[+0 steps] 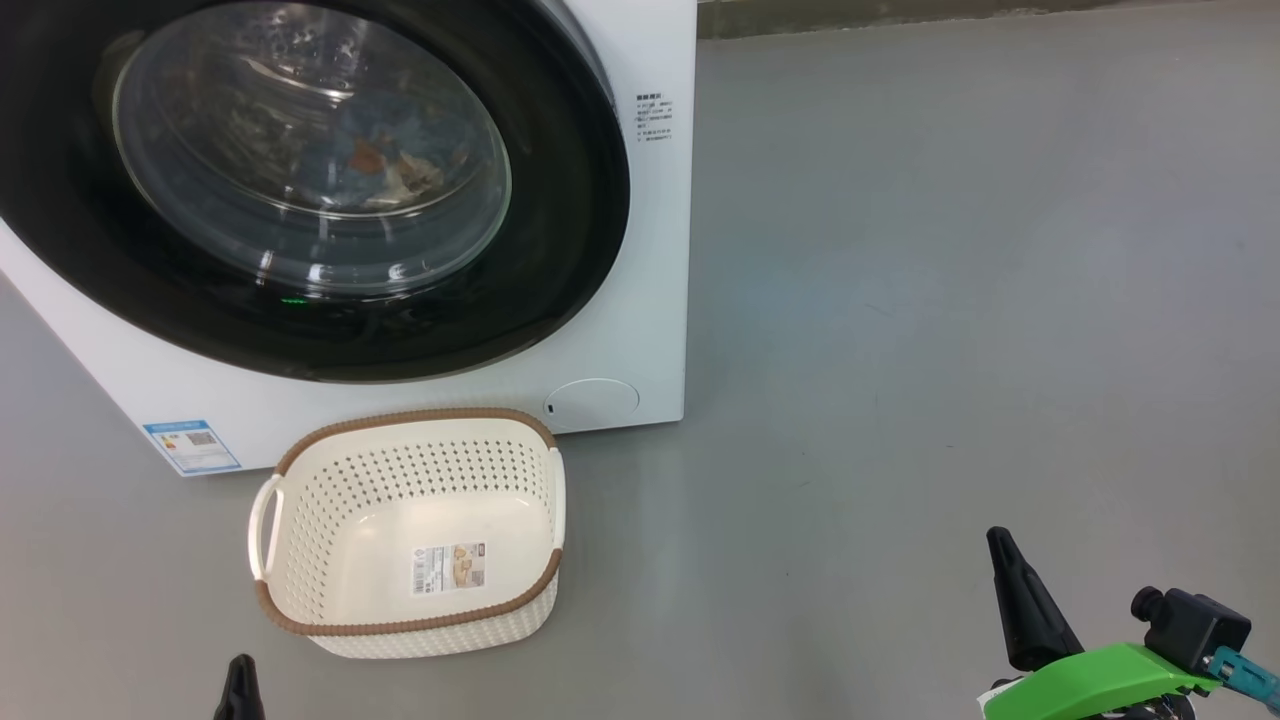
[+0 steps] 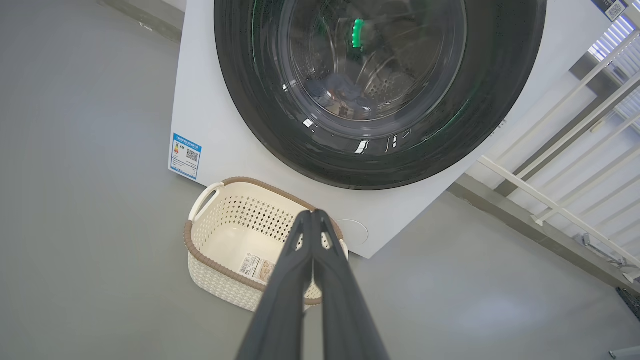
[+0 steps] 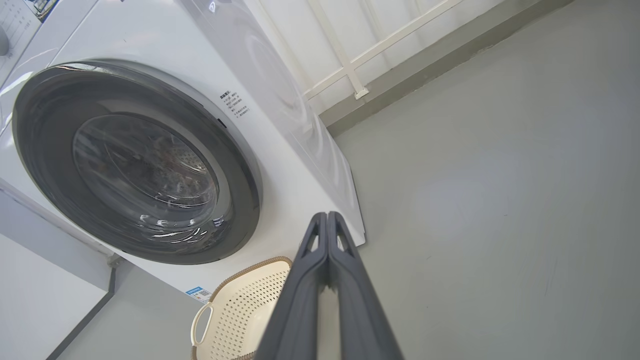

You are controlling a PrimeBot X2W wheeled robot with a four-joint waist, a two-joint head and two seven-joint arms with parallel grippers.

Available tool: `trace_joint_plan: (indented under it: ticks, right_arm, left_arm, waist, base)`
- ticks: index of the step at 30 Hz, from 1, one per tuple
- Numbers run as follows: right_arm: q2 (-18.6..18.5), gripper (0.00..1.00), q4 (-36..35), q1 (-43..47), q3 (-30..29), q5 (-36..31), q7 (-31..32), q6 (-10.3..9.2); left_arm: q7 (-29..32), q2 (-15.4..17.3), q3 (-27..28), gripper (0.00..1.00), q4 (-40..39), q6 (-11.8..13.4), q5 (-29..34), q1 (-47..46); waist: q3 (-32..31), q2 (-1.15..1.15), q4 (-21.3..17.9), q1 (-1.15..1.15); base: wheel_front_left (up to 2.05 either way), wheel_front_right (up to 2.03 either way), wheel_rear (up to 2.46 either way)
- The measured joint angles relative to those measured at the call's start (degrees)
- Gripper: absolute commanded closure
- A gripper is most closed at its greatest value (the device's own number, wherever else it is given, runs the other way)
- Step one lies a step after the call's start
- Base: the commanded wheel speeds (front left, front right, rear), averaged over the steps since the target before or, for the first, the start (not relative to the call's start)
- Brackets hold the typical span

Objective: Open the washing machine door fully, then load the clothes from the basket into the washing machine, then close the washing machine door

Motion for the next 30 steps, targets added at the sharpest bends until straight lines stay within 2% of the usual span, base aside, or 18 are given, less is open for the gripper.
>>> trace_joint_plan:
  ticks: [30]
  right_arm:
    - [0.13,1.0,0.25,-0.3,-1.97,17.97,4.65,0.0]
  left_arm:
    - [4.76,0.08,0.86,1.0,2.61,-1.49,-18.35,-3.61]
  waist:
    - [-0.17,0.0,-0.15,0.0]
  base:
    - [0.0,0.0,0.0]
